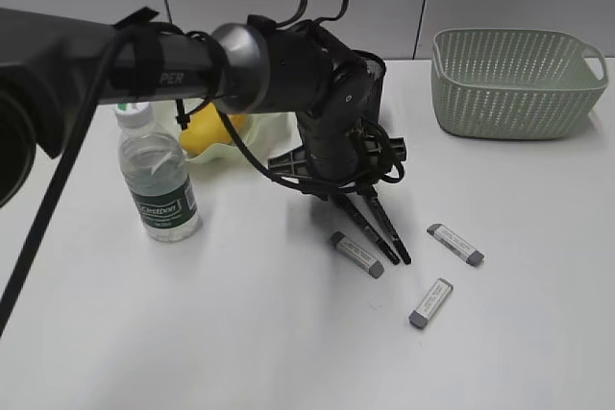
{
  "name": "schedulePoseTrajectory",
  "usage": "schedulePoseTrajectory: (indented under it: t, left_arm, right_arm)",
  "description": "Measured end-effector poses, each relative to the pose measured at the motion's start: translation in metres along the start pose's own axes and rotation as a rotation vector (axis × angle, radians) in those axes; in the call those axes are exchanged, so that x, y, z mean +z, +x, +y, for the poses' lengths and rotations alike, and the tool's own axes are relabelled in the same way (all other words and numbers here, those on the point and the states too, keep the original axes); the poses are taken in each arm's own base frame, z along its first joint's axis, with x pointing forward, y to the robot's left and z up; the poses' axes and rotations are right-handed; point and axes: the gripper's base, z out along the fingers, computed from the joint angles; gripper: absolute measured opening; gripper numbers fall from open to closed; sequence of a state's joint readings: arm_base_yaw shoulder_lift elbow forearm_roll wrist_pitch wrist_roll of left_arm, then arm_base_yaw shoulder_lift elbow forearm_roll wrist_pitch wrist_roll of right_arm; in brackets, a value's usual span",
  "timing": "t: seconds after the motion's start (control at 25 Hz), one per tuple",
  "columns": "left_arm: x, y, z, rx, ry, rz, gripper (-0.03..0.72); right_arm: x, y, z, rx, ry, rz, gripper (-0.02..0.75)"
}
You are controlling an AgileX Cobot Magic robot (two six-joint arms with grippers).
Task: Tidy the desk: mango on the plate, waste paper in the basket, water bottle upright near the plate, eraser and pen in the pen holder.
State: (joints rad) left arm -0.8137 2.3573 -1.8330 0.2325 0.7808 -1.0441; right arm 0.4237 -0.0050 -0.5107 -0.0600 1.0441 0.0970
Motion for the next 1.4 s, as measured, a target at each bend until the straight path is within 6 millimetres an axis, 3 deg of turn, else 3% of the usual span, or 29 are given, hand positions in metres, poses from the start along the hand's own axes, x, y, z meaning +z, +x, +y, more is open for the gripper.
schedulePoseTrajectory:
  t: [0.44,0.64,0.92,1.04,1.2,1.28,1.4]
  left_arm:
    - [0.014,0.003,-0.003,0.004,0.01,-0.019,0.287]
    - [0.015,0.003,-0.006,0.007,0.034,-0.031,0.116]
    - [0.011,0.003,-0.007,0.013,0.041,-0.04,0.109]
    - [-0.011,-0.007,-0.009,0.04,0.051,-0.094,0.109]
    - [-0.073,-0.034,-0.019,0.112,0.171,-0.288,0.109]
    - [-0.107,-0.049,-0.029,0.219,0.276,-0.463,0.109]
    - [-0.141,-0.065,-0.043,0.492,0.413,-0.736,0.109]
  right_arm:
    - [0.0,0.0,0.0,-0.001,0.0,0.0,0.33]
    - [0.0,0.0,0.0,-0.001,0.0,-0.001,0.33]
    - [0.0,0.0,0.0,-0.001,0.0,-0.001,0.33]
    - [0.0,0.0,0.0,-0.001,0.0,-0.001,0.33]
    - [0.0,0.0,0.0,-0.001,0.0,-0.001,0.33]
    - [0.0,0.0,0.0,-0.001,0.0,-0.001,0.33]
    - [0.0,0.0,0.0,-0.001,0.0,-0.001,0.33]
